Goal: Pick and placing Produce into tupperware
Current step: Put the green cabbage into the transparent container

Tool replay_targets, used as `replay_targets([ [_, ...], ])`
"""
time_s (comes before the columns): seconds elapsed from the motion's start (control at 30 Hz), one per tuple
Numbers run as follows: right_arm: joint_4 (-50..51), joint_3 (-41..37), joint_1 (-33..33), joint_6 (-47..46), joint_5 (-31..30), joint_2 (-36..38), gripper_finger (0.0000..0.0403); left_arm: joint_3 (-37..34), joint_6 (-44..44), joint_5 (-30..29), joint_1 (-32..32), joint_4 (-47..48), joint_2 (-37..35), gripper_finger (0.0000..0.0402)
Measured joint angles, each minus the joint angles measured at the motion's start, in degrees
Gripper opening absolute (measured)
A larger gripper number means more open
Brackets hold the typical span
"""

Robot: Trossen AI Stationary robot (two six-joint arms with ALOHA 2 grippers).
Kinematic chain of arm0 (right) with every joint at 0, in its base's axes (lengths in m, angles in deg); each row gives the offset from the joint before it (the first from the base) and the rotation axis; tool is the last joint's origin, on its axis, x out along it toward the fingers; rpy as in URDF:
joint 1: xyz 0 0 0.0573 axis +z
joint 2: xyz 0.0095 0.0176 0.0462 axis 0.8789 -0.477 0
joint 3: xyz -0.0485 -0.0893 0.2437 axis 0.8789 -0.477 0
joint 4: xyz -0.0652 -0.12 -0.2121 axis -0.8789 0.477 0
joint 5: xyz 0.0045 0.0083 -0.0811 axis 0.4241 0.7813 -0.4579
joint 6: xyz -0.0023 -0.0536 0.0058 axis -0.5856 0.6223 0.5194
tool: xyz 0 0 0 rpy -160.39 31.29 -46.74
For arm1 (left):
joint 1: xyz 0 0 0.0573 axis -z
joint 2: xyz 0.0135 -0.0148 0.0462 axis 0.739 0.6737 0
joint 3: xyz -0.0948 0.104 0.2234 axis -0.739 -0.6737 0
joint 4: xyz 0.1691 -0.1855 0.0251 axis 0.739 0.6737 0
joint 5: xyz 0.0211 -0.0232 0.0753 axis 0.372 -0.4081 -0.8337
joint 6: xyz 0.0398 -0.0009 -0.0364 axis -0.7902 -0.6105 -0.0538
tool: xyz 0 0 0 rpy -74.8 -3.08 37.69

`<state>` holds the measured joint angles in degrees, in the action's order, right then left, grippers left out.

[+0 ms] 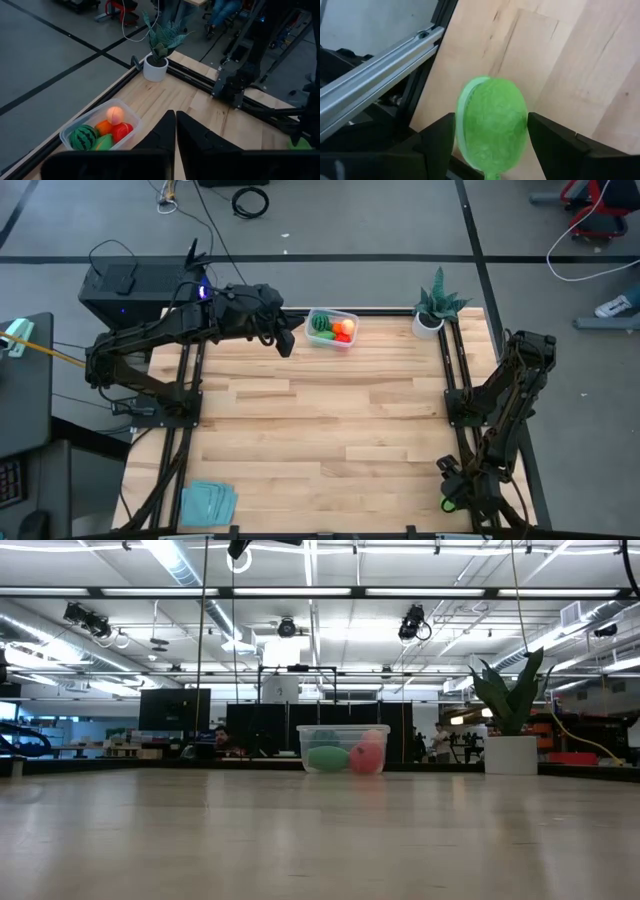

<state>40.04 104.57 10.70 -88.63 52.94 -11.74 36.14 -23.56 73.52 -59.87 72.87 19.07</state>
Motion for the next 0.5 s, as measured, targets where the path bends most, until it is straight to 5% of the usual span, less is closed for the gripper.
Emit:
replay_targets([
  [0.5, -0.6, -3.0, -1.6, -0.8, -4.8, 0.0, 0.0253, 0.0, -0.3, 0.0, 0.0, 0.0, 0.0, 0.0023],
])
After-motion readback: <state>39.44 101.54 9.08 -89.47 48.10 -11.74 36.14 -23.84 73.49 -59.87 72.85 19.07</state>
